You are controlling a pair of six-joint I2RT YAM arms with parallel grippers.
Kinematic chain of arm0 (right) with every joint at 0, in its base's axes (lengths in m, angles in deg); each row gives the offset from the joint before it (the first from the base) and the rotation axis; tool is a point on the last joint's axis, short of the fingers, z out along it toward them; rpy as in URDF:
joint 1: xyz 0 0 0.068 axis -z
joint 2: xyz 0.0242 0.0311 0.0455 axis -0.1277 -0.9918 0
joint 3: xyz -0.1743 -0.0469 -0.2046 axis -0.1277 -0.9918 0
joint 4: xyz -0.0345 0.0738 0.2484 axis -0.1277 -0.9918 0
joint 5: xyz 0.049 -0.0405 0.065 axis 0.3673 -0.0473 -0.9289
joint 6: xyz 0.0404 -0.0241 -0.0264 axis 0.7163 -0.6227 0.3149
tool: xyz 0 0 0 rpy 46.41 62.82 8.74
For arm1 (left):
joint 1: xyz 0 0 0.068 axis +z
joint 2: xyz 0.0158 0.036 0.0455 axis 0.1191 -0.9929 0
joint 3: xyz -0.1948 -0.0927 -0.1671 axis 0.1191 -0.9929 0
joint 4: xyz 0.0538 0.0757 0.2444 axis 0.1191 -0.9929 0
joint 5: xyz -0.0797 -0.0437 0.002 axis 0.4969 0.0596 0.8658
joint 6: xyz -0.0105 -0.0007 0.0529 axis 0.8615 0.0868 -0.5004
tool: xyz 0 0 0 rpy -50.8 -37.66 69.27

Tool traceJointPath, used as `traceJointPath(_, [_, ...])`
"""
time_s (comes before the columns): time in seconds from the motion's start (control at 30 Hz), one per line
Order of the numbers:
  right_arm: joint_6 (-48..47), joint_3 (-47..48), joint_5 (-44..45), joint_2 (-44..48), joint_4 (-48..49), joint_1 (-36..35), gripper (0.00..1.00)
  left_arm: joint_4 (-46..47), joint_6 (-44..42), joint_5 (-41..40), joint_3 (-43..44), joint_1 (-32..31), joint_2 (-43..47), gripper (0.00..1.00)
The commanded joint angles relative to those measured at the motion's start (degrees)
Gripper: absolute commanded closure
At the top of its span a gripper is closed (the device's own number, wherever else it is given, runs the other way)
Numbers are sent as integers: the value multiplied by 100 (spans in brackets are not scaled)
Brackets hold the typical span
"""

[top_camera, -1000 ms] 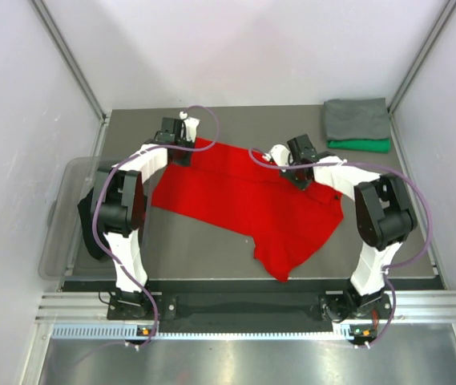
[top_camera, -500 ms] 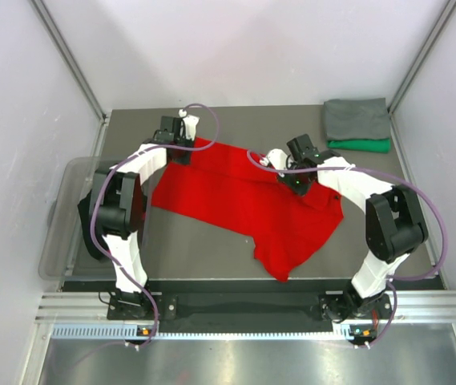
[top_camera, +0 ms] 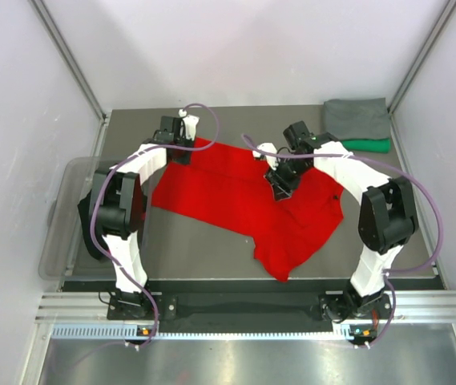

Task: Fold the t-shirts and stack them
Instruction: Fold the tshirt

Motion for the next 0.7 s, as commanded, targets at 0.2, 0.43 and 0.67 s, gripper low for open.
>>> traceJointPath(0.2, [408,-207,840,379,1004,710,58,-119,-86,-31,963,-20,-277,100])
traceJointPath(0.43, [655,-348,1097,222,1577,1957,58,-884,-78,40,2274,-3,-1322,96])
traceJointPath(0.67, [610,-462,1368,-183,1867,2389,58,-1236,-95,-57,3021,-3,-1921,96])
